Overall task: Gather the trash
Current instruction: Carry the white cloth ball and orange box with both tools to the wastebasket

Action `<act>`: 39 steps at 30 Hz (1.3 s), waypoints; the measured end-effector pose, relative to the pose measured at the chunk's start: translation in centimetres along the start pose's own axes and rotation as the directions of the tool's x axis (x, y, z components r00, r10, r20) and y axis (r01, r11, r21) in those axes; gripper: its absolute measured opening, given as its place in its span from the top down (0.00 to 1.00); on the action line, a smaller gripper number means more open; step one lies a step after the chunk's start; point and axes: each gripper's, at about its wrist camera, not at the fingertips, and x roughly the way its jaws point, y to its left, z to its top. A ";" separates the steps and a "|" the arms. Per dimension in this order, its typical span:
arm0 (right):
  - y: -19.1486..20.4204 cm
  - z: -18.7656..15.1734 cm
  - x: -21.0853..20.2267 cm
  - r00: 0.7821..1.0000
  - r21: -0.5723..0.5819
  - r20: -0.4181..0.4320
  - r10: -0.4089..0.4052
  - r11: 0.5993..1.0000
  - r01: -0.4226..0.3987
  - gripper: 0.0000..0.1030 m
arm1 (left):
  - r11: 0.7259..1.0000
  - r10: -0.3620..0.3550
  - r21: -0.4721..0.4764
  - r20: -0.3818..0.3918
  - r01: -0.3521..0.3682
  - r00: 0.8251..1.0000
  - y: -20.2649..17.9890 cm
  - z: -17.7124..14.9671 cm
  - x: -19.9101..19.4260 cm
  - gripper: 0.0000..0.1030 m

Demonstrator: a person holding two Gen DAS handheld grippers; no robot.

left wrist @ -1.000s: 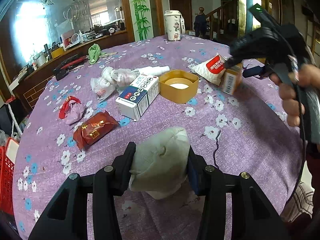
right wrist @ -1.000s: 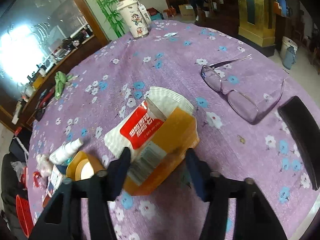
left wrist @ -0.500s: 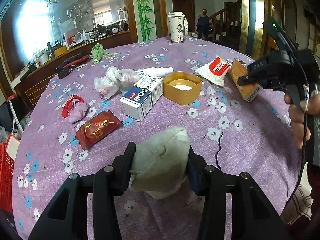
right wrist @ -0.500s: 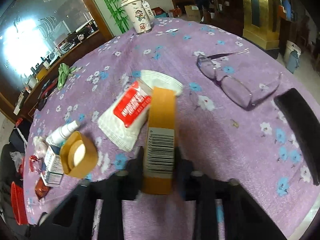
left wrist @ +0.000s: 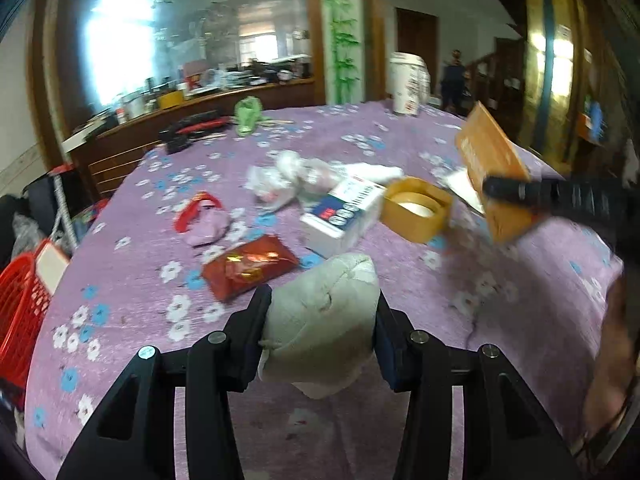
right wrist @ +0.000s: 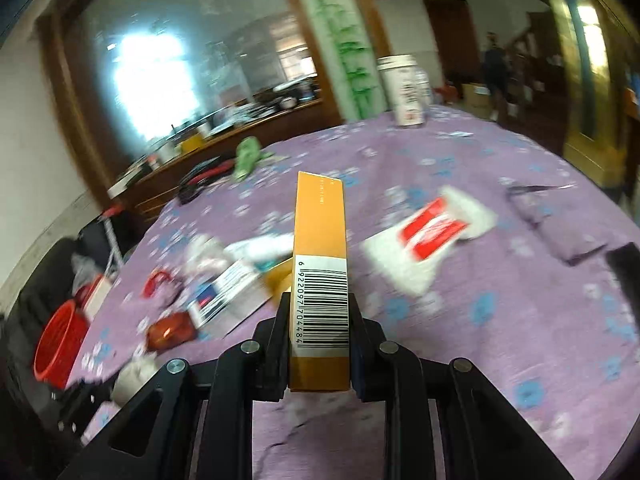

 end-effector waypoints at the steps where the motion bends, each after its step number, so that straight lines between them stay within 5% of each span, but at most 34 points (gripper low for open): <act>1: 0.6 -0.4 0.3 1.000 -0.017 -0.001 0.004 1.000 -0.004 0.76 | 1.000 0.015 -0.016 0.003 -0.015 1.000 0.3 0.0 0.0 0.56; 8: 1.5 -1.6 1.1 1.000 -0.052 0.006 0.024 0.998 -0.024 0.76 | 0.991 0.082 -0.109 0.008 -0.080 0.997 2.0 0.2 -0.1 0.56; 39: 2.4 -2.0 1.1 0.997 -0.097 0.003 0.082 0.992 -0.081 0.76 | 0.990 0.113 -0.092 0.031 -0.110 0.993 1.8 0.0 -0.7 0.55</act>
